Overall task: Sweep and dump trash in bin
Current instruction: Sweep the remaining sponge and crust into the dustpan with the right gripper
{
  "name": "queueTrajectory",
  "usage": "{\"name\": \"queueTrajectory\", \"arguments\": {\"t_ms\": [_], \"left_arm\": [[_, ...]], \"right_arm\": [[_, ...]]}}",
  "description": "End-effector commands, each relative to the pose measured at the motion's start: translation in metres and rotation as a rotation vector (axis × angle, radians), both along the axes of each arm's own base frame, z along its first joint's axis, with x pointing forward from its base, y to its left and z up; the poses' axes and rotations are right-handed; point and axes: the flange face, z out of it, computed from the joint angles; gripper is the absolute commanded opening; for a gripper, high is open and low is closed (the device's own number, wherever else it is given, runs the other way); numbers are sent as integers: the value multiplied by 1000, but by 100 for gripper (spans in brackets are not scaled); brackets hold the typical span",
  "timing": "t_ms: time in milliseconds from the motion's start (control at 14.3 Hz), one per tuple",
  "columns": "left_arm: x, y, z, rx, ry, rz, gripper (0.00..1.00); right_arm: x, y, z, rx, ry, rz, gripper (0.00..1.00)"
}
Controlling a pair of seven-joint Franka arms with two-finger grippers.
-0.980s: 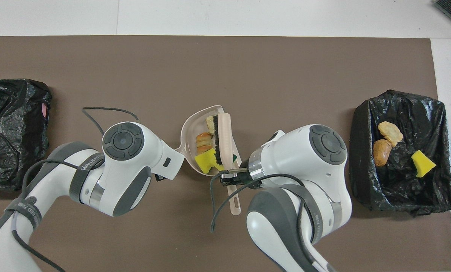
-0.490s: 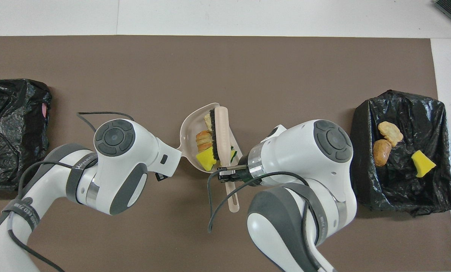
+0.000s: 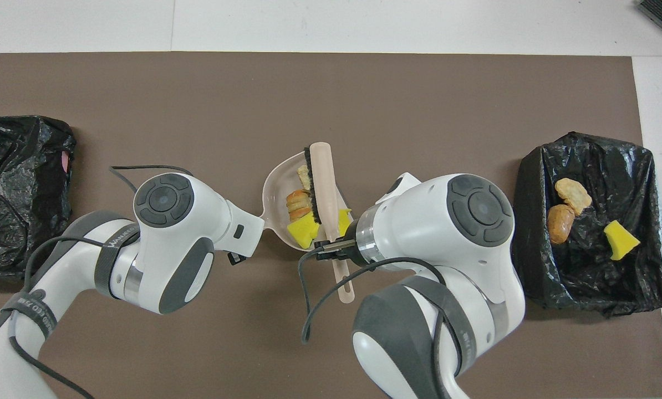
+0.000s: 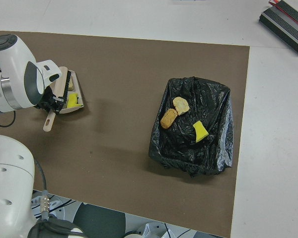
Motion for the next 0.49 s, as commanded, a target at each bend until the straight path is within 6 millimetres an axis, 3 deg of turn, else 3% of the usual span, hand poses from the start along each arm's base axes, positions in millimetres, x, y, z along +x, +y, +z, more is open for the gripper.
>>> {"name": "queueTrajectory", "arguments": {"t_ms": [0,210,420], "left_arm": [[-1,16,7,-10,7,131,0],[10,48,30,-14,-11,261,0],[18,90,68,-34,-82,326,0]], "right_arm": [[-22,-4,23,-54,-11,-38,0],[-51,3,14,-82,17,-35,0],[-85,43,-8,-101,21,-52,0]]}}
